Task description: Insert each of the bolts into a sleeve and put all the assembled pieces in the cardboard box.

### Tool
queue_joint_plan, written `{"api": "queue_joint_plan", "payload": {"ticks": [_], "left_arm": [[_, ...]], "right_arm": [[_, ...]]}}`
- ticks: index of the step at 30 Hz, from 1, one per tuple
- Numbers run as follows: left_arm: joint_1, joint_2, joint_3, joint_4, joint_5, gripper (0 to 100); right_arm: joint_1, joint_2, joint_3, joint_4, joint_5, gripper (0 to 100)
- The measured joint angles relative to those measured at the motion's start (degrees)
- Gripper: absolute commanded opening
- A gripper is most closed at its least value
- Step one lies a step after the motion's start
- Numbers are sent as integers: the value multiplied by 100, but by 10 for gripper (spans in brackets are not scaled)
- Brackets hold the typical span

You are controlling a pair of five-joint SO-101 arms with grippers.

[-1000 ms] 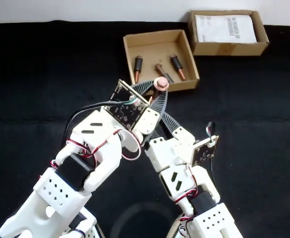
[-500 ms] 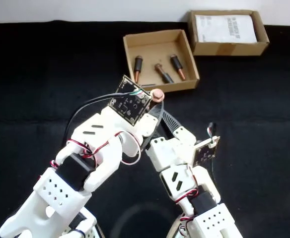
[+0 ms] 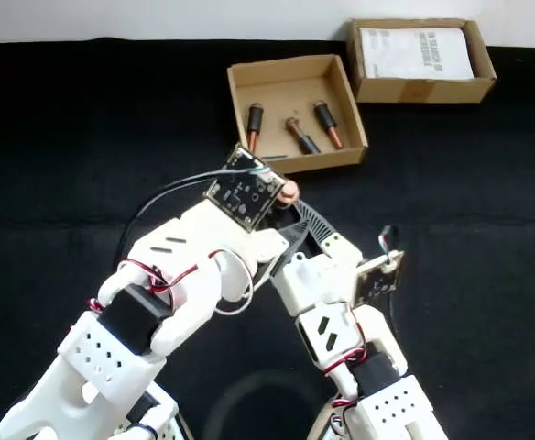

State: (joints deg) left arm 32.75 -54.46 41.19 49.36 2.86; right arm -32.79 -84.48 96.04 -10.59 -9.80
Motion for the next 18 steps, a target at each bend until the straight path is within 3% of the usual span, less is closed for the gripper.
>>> {"api": "queue_joint_plan", "payload": {"ticks": [8, 14, 18], "left_arm": [[-141, 0, -35, 149, 0, 185], [-633, 0, -615, 826, -431, 183], [-967, 0, -870, 1143, -598, 91]], "right_arm": [[26, 0, 0, 299, 9, 6], [26, 0, 0, 325, 9, 6], [26, 0, 0, 325, 9, 6]]}}
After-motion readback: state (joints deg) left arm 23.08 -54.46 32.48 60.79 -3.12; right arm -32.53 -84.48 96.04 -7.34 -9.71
